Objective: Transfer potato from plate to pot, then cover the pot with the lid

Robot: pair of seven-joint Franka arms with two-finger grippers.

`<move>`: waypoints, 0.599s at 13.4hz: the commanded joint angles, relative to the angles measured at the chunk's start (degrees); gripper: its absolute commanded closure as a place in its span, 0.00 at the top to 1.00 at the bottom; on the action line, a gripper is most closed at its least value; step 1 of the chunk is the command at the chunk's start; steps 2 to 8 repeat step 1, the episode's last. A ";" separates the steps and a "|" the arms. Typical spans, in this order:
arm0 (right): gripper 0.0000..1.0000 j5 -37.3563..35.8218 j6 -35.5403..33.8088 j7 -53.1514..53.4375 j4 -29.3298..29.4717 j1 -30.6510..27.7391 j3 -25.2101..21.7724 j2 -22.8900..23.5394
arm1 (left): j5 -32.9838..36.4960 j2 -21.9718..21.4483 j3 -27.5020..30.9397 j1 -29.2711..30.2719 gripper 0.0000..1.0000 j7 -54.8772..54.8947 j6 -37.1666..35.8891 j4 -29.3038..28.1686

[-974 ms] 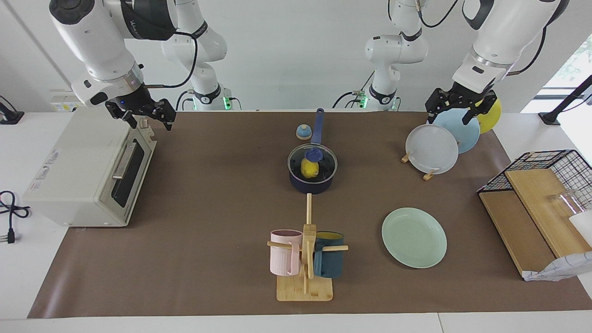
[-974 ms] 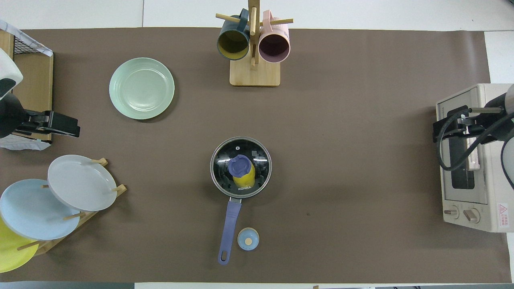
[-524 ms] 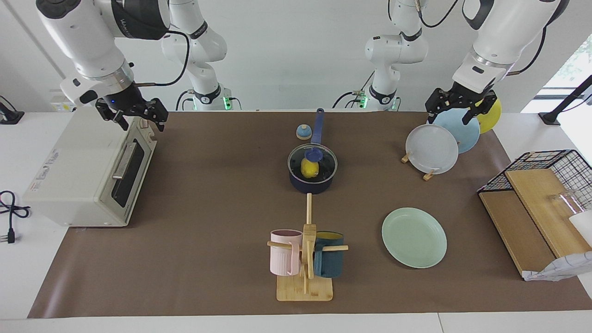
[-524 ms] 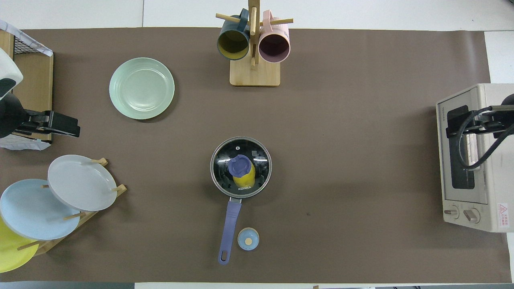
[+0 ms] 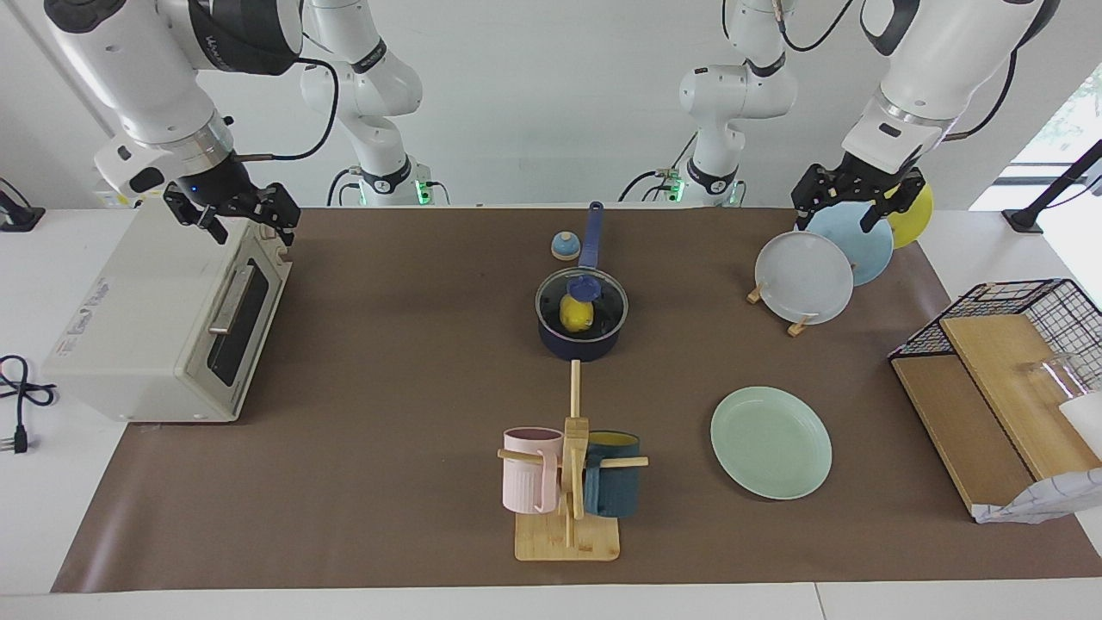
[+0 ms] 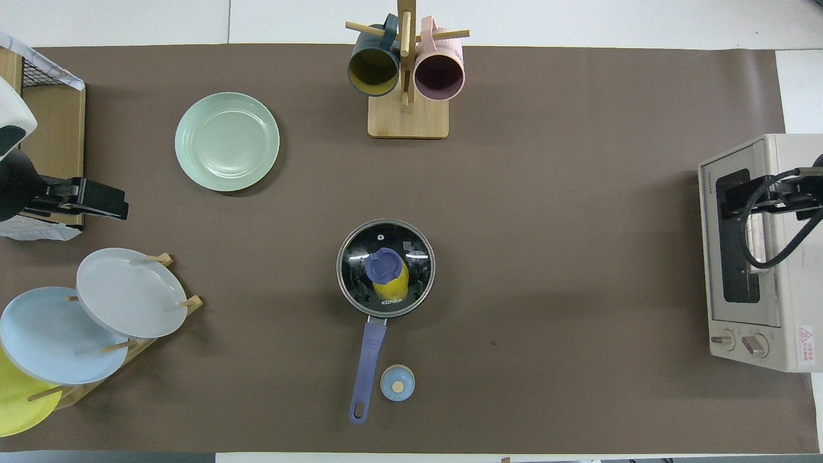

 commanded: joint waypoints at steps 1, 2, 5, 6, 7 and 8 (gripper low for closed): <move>1.00 1.19 0.66 -1.27 0.40 -0.43 0.06 0.24 | 0.62 -1.05 0.41 -0.71 1.00 -0.57 1.01 -1.34; 1.00 1.19 0.66 -1.27 0.40 -0.43 0.06 0.24 | 0.62 -1.05 0.41 -0.71 1.00 -0.57 1.01 -1.34; 1.00 1.19 0.66 -1.27 0.40 -0.43 0.06 0.24 | 0.62 -1.05 0.41 -0.71 1.00 -0.57 1.01 -1.34; 1.00 1.19 0.66 -1.27 0.40 -0.43 0.06 0.24 | 0.62 -1.05 0.41 -0.71 1.00 -0.57 1.01 -1.34; 1.00 1.19 0.66 -1.27 0.40 -0.43 0.06 0.24 | 0.62 -1.05 0.41 -0.71 1.00 -0.57 1.01 -1.34; 1.00 1.19 0.66 -1.27 0.40 -0.43 0.06 0.24 | 0.62 -1.05 0.41 -0.71 1.00 -0.57 1.01 -1.34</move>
